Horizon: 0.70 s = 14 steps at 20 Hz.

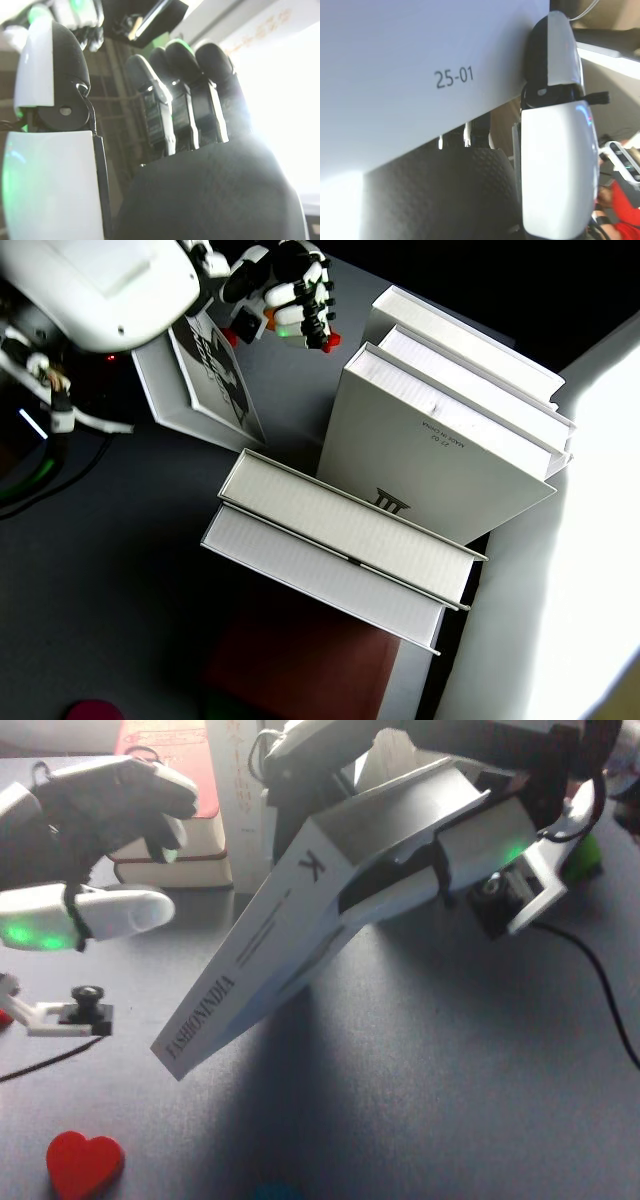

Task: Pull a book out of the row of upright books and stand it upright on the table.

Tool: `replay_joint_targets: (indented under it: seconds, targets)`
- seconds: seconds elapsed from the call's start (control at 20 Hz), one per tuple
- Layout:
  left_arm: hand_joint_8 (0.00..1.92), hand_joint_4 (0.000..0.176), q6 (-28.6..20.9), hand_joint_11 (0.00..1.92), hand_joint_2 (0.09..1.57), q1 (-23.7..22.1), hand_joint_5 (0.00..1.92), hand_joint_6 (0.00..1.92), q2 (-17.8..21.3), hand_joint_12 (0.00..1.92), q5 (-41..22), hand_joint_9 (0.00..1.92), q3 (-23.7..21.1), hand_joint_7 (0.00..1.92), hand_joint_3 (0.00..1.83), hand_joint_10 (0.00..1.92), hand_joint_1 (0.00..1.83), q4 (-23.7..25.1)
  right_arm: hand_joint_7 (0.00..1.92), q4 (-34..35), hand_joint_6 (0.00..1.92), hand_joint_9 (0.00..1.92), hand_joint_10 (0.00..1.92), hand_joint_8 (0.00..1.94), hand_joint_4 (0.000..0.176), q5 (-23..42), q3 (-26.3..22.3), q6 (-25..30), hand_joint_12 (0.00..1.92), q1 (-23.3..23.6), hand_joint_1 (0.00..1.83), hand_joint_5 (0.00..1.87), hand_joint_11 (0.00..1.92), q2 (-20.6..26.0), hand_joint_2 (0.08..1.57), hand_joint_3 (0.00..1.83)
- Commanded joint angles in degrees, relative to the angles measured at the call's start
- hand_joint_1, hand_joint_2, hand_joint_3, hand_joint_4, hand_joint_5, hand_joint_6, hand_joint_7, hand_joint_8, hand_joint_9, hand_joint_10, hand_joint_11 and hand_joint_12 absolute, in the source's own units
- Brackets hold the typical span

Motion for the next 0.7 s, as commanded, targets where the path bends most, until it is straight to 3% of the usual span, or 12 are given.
replay_joint_targets:
  seconds: [0.0, 0.05, 0.1, 0.15, 0.2, 0.25, 0.35, 0.4, 0.45, 0.5, 0.55, 0.65]
  targets:
    - [1.05, 0.0, -0.63, 0.33, 0.89, 0.51, 0.63, 0.58, 0.89, 1.92, -7.26, 0.4, -0.29, 0.45, 0.0, 1.54, 1.25, -2.71, 0.87, 2.81, 1.01, 0.86, 1.76, 1.5, 0.0, 2.7, 0.55, -0.05, 1.92, -0.32, 1.16, 0.95, 0.77, -0.47, 1.13, 0.0]
    - [1.05, 0.0, -0.63, 0.33, 0.89, 1.69, 0.63, 0.58, 2.06, 1.92, -7.96, 0.4, -0.85, 0.45, 0.0, 1.54, 1.25, -3.28, 0.87, 2.82, 1.01, 0.86, 1.76, 1.5, 0.0, 2.73, 1.26, -0.05, 1.92, -1.11, 1.16, 0.95, 0.77, -0.96, 1.13, 0.0]
    - [0.99, 0.0, -0.63, 0.34, 0.9, 2.63, 0.66, 0.47, 2.79, 1.89, -8.62, 0.43, -1.39, 0.51, 0.0, 1.5, 1.25, -3.81, 0.95, 2.79, 1.14, 1.06, 1.91, 1.74, 0.0, 2.82, 1.81, -0.05, 1.92, -1.62, 1.11, 0.87, 1.16, -1.47, 1.17, 0.0]
    - [0.99, 0.0, -0.63, 0.36, 0.9, 3.73, 0.67, 0.46, 3.38, 1.91, -9.97, 0.43, -2.0, 0.52, 0.0, 1.52, 1.24, -4.52, 0.62, 2.54, 1.41, 0.48, 1.42, 1.71, 0.0, 3.15, 2.74, 0.26, 1.74, -2.28, 1.07, 0.68, 0.41, -2.73, 1.31, 0.01]
    - [0.98, 0.0, -0.63, 0.37, 0.9, 4.34, 0.67, 0.45, 3.59, 1.92, -10.95, 0.42, -2.4, 0.52, 0.0, 1.55, 1.22, -5.22, 0.66, 2.54, 1.43, 0.48, 1.36, 1.62, 0.0, 3.29, 3.22, 0.8, 1.79, -2.76, 1.1, 0.62, 0.3, -3.52, 1.32, 0.0]
    - [1.04, 0.0, -0.63, 0.33, 0.91, 4.86, 0.65, 0.46, 3.74, 1.92, -11.7, 0.4, -2.72, 0.48, 0.0, 1.6, 1.21, -5.82, 0.75, 2.49, 1.35, 0.59, 1.29, 1.48, 0.0, 3.42, 3.56, 1.18, 1.73, -3.17, 1.14, 0.67, 0.36, -4.16, 1.27, 0.0]
    - [1.05, 0.0, -0.63, 0.35, 0.91, 4.99, 0.64, 0.48, 3.79, 1.91, -10.94, 0.41, -2.67, 0.47, 0.0, 1.6, 1.19, -5.54, 0.77, 2.09, 1.41, 0.63, 1.34, 1.47, 0.0, 3.74, 3.62, 1.35, 1.74, -3.71, 1.15, 0.61, 0.46, -4.64, 1.28, 0.0]
    - [1.0, 0.0, -0.63, 0.34, 0.91, 5.0, 0.63, 0.47, 3.73, 1.92, -10.64, 0.42, -2.46, 0.48, 0.0, 1.57, 1.21, -5.48, 0.81, 2.02, 1.17, 0.77, 1.55, 1.38, 0.0, 4.04, 3.63, 1.35, 1.78, -4.0, 1.32, 0.69, 0.6, -4.71, 1.22, 0.0]
    - [0.98, 0.0, -0.63, 0.34, 0.89, 5.19, 0.64, 0.48, 3.59, 1.91, -10.86, 0.43, -2.34, 0.5, 0.0, 1.53, 1.25, -5.85, 0.78, 1.9, 1.08, 0.84, 1.77, 1.57, 0.0, 4.08, 3.63, 1.35, 1.89, -4.13, 1.24, 0.73, 0.77, -4.69, 1.24, 0.0]
    - [1.02, 0.0, -0.63, 0.35, 0.89, 5.43, 0.64, 0.5, 3.48, 1.92, -11.21, 0.46, -2.33, 0.51, 0.0, 1.54, 1.26, -6.27, 0.81, 1.87, 1.08, 0.71, 1.56, 1.51, 0.0, 4.08, 3.6, 1.36, 1.82, -4.27, 1.22, 0.79, 0.58, -4.62, 1.22, 0.0]
    - [1.01, 0.0, -0.63, 0.35, 0.9, 5.58, 0.63, 0.5, 3.5, 1.9, -11.34, 0.47, -2.44, 0.51, 0.0, 1.51, 1.26, -6.37, 0.75, 1.87, 1.39, 0.73, 1.49, 1.34, 0.0, 4.08, 3.52, 1.41, 1.6, -4.39, 1.31, 0.69, 0.52, -4.6, 1.24, 0.0]
    - [1.02, 0.0, -0.63, 0.38, 0.91, 5.54, 0.63, 0.5, 3.8, 1.91, -11.35, 0.49, -2.8, 0.52, 0.0, 1.51, 1.27, -6.27, 0.72, 1.34, 1.55, 0.64, 1.19, 1.35, 0.0, 4.08, 3.17, 1.84, 1.56, -4.43, 1.14, 0.65, 0.44, -4.57, 1.28, 0.0]
